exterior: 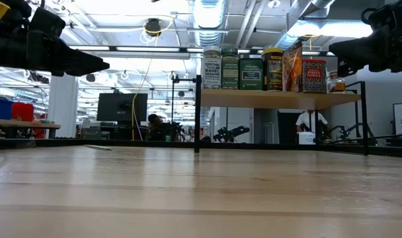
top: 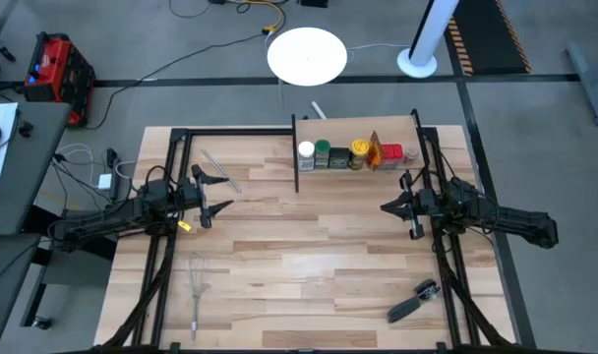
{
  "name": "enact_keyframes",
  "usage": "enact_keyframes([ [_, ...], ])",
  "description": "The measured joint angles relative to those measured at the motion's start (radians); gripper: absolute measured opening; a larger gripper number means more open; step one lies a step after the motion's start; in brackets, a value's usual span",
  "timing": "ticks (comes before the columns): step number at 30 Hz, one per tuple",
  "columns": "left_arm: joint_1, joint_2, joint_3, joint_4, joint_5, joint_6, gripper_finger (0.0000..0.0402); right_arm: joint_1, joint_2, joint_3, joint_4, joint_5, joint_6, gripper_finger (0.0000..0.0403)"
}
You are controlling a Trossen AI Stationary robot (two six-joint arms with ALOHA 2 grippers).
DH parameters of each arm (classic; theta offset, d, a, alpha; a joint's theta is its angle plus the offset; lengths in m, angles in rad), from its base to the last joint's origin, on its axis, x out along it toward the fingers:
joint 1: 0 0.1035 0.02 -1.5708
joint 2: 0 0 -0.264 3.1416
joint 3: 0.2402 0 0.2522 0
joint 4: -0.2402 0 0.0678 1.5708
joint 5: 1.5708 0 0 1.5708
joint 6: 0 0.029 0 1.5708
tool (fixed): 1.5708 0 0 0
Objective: Shelf spices
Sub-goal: Return to Home Position
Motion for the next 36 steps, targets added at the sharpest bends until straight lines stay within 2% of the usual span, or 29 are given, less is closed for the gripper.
enact_keyframes([
  [12, 0.000, 0.000, 0.000, 0.000, 0.001, 0.021, 0.0304, 0.000, 0.000, -0.001, -0.005, 0.024, 0.005, 0.0027],
  [25, 0.000, 0.000, -0.001, 0.000, 0.005, -0.010, 0.0304, 0.002, 0.000, -0.002, -0.005, 0.025, 0.136, 0.0027],
  [36, 0.000, 0.000, -0.001, 0.000, 0.005, -0.011, 0.0304, 0.002, 0.000, -0.002, -0.006, 0.025, 0.134, 0.0027],
])
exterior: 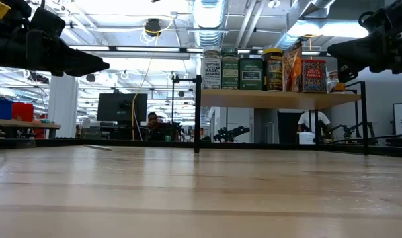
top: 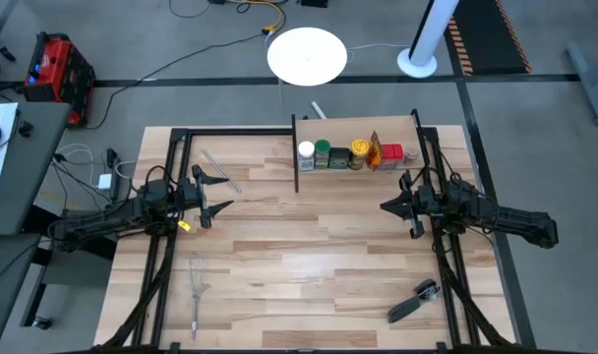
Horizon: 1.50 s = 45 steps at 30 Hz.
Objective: Shelf spices
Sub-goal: Return to Home Position
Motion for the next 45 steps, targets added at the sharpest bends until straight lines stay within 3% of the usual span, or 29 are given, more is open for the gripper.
enact_keyframes([
  [8, 0.000, 0.000, 0.000, 0.000, 0.000, -0.071, 0.0304, 0.000, 0.000, 0.000, 0.000, 0.000, -0.002, 0.0027],
  [45, 0.000, 0.000, 0.000, 0.000, 0.000, -0.055, 0.0304, 0.000, 0.000, 0.000, 0.000, 0.000, -0.001, 0.0027],
])
